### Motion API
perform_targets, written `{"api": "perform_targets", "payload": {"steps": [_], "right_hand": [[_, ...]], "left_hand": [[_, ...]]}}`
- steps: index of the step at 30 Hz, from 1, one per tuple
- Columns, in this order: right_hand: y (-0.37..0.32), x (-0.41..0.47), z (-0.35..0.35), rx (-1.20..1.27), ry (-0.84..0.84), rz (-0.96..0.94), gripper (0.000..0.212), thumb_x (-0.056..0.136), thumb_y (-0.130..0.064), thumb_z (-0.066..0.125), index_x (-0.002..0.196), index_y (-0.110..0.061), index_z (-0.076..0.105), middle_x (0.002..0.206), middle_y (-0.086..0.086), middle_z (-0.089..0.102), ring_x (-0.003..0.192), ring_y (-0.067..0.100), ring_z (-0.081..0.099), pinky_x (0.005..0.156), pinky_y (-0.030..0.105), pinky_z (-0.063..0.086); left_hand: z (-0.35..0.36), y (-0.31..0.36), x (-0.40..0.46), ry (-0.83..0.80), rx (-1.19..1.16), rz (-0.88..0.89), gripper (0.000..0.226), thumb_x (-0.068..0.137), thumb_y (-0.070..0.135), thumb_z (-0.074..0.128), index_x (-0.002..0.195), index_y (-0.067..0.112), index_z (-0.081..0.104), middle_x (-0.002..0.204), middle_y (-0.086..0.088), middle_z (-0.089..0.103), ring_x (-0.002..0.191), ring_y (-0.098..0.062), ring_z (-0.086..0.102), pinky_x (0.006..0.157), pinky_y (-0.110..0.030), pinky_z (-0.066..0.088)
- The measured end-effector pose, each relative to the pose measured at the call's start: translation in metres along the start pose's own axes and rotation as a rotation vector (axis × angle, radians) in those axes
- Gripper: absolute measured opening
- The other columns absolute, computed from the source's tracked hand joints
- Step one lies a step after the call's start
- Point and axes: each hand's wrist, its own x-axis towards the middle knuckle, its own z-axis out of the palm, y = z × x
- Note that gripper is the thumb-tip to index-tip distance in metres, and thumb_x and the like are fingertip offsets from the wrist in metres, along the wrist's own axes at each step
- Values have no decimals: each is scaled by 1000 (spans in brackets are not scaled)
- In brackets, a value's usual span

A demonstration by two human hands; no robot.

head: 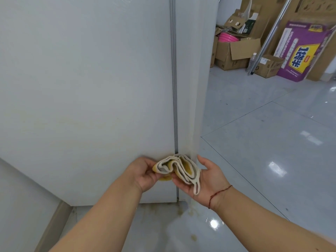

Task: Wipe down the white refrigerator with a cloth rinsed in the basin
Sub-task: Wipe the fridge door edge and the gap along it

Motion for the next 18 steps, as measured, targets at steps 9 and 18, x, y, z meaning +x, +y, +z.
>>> {"api": "perform_targets", "payload": {"steps": [9, 18], "right_hand": [[-40, -47, 58, -341, -225, -330, 57, 76, -42, 65, 118, -4, 66, 112, 20, 66, 92, 29, 68, 85, 40, 54], [2, -43, 26, -298, 71, -168, 42, 96, -31, 42, 99, -1, 72, 101, 21, 71, 86, 29, 71, 75, 37, 59]], "left_hand": [[40, 43, -65, -238, -49, 125, 45, 74, -11, 38, 114, -20, 56, 118, -35, 61, 115, -43, 59, 75, -55, 53], [-1, -16, -44, -173, 129, -33, 25, 74, 8, 49, 88, -7, 65, 81, -22, 65, 58, -29, 68, 51, -37, 59]]}}
